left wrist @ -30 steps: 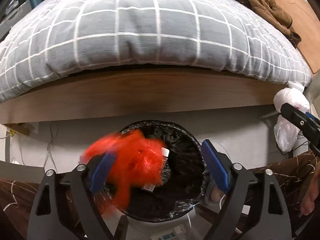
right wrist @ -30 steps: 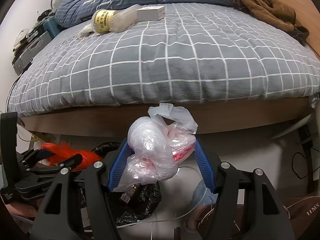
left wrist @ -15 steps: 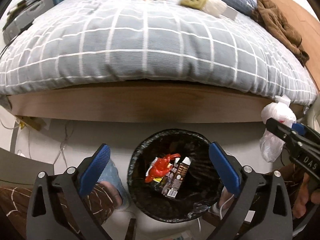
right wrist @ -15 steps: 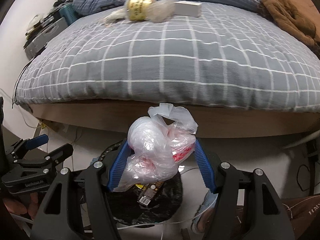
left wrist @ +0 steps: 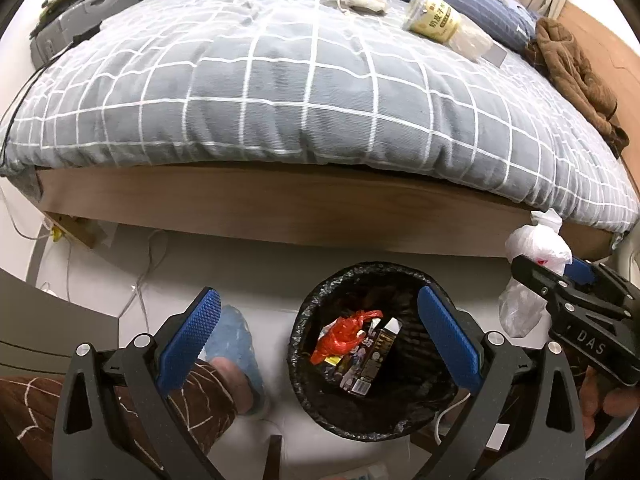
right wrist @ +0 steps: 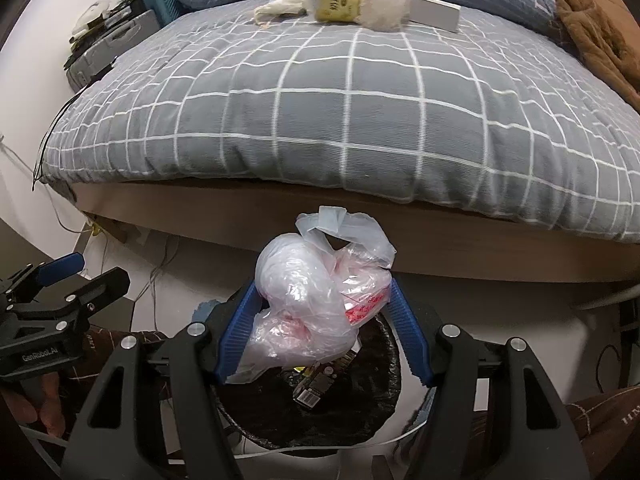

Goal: Collect trash
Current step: 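Open the right gripper to drop the clear bag into the bin, then raise both grippers back toward the remaining trash on the bed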

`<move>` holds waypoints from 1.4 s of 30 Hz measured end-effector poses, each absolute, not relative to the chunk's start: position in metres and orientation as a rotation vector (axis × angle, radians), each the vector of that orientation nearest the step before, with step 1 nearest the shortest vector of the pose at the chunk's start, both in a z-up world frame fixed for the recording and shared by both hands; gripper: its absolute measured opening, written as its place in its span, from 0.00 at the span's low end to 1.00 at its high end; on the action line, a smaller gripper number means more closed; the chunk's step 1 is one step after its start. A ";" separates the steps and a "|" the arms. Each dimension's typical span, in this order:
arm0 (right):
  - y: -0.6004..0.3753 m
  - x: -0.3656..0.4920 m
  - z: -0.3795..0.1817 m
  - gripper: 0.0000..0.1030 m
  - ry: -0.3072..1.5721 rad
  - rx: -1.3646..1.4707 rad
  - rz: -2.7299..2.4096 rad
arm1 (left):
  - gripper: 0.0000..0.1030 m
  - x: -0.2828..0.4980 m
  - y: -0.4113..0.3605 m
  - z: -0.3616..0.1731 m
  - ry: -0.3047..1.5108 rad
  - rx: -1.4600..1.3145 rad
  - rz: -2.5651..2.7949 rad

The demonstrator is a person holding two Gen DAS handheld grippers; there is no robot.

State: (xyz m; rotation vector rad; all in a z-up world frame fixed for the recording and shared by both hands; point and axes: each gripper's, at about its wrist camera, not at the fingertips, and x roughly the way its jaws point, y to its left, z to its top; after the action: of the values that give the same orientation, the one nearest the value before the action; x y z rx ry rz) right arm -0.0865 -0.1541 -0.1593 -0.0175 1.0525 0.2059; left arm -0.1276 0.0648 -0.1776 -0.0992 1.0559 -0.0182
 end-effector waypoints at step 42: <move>-0.197 -0.069 -0.019 0.93 0.748 -0.023 0.073 | 0.94 -0.093 0.028 -0.056 0.855 -0.052 -0.058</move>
State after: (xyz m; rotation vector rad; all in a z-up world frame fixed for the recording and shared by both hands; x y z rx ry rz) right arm -0.0694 -0.1973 -0.0191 -0.0233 0.7483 0.0727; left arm -0.0933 0.0282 -0.0559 -0.0520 0.8550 -0.0583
